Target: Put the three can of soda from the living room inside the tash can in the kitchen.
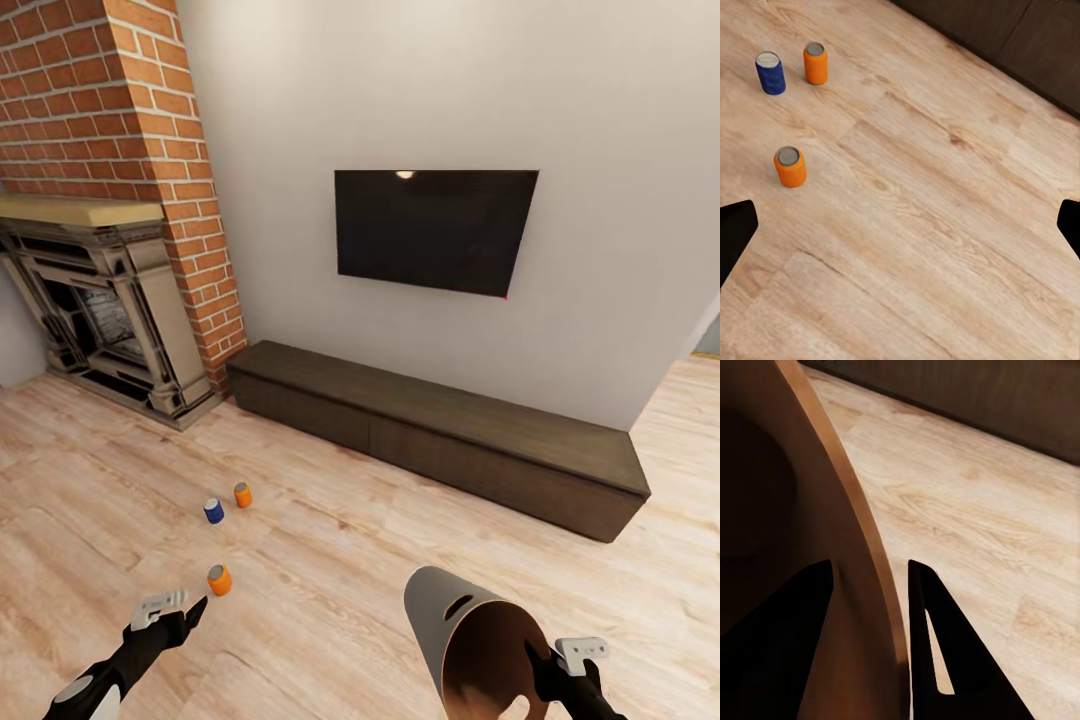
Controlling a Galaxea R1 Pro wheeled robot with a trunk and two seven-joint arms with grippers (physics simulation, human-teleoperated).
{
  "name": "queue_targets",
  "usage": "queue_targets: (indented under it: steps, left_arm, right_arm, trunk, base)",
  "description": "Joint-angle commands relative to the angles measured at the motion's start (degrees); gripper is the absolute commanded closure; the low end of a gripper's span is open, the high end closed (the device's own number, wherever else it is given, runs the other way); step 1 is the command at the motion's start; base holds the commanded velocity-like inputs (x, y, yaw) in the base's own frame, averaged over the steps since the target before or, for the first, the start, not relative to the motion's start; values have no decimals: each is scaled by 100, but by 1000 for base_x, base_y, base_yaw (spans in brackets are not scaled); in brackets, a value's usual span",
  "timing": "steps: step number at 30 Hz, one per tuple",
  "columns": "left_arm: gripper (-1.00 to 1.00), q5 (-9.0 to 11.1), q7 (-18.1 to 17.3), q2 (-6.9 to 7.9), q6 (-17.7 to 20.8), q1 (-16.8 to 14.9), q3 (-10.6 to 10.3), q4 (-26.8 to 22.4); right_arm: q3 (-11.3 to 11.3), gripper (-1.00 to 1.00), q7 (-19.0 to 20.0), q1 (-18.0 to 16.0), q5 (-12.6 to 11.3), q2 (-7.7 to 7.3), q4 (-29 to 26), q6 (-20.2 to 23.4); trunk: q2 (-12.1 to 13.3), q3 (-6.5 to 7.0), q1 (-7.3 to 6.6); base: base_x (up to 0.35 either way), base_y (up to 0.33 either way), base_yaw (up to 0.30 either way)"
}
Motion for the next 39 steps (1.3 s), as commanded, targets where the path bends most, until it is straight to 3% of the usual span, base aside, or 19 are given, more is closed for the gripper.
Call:
queue_targets:
  steps: [1, 29, 39]
  left_arm:
    - [-100, 0, 0, 0, 0, 0, 0, 4]
    - [-100, 2, -7, 0, -1, 0, 0, 19]
    - [-100, 1, -7, 0, -1, 0, 0, 19]
  right_arm:
    - [-7, 100, 36, -2, -16, 1, -9, -1]
    - [-7, 100, -8, -2, -13, 1, 18, -1]
    - [-7, 100, -10, -2, -13, 1, 19, -1]
  trunk:
    - [-1, 1, 0]
    - [-1, 1, 0]
    - [-1, 1, 0]
  base:
    - [227, 95, 0]
    - [62, 14, 0]
    - [165, 164, 0]
